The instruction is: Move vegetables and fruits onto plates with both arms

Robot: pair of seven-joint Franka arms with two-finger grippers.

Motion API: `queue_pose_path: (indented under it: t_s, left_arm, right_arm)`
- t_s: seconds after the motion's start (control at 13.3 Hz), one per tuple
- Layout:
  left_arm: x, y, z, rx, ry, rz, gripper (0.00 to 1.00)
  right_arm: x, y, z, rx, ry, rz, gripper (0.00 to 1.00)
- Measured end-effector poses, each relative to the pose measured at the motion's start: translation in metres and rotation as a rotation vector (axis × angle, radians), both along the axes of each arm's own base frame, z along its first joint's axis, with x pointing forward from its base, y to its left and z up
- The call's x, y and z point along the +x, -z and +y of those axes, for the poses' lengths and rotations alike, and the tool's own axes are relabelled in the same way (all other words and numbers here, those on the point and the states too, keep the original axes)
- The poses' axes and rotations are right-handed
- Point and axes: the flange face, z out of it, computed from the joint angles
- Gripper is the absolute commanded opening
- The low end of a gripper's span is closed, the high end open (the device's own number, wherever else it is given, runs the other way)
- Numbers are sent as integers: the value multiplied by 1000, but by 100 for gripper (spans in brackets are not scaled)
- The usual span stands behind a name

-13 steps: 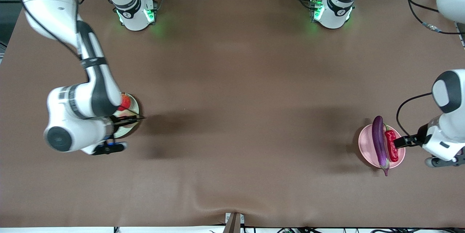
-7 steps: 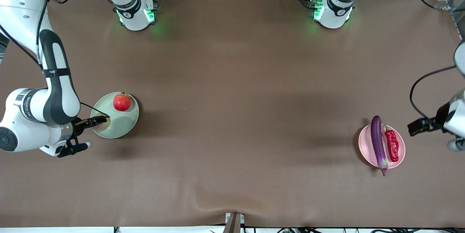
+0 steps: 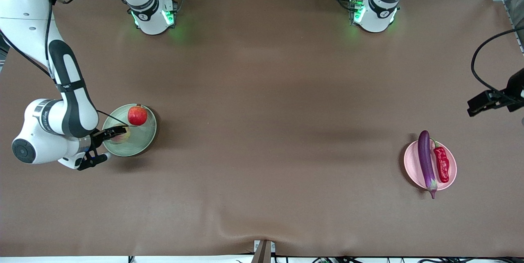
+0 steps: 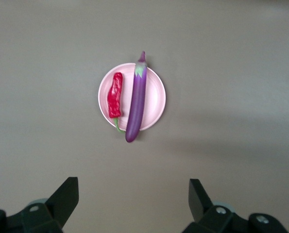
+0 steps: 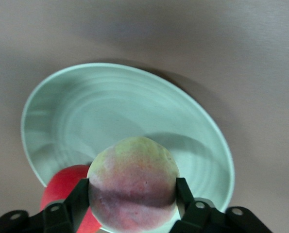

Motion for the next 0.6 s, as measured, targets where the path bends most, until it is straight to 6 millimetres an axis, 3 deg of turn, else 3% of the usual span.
queue_pose_path:
  t_s: [0.23,0.38,0.6]
  left_arm:
    - [-19,-20,-11,-24,7,22,100]
    - [-33,-29,-19,-24,12,30,100]
    - [-57,-30,-34,-7,28,49,100]
  right_arm:
    - [6,-24,4,34,9,12,100]
    - [20,-59,6,41,-2,-13,100]
    - [41,-129,15,48,-39,-74,100]
